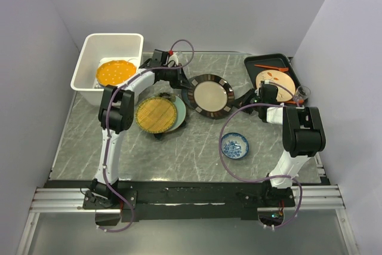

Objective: Place the plates into the plastic bin on the countertop
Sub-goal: Pick up the plate at the center of the board.

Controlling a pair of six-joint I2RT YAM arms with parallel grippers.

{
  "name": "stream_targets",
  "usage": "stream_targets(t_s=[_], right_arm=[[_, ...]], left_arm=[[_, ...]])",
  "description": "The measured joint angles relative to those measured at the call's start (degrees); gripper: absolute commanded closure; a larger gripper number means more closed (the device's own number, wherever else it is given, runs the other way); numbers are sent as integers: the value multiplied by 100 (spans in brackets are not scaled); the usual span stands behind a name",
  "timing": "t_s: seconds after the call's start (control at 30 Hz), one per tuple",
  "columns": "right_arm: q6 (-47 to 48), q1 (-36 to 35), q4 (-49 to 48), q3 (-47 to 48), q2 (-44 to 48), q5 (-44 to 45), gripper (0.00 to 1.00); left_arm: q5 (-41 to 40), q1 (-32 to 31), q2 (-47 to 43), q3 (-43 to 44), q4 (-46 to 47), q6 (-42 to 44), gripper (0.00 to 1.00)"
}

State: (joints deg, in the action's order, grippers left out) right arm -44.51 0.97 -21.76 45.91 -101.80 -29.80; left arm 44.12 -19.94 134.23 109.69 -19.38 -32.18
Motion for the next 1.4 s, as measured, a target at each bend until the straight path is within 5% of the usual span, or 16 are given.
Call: stream_targets(t_s=[0.3,0.5,1.4], right_arm=[[-63,-92,-28,17,0,-186,54],[-107,-173,-201,17,33,-433,31],[-238,-197,-826,-33,525,-737,18]], left_arm=[[70,39,-146,-20,17,-4,99],[109,144,-269,-179,9,-28,99],[87,804,-951,-754,350,-393,99]])
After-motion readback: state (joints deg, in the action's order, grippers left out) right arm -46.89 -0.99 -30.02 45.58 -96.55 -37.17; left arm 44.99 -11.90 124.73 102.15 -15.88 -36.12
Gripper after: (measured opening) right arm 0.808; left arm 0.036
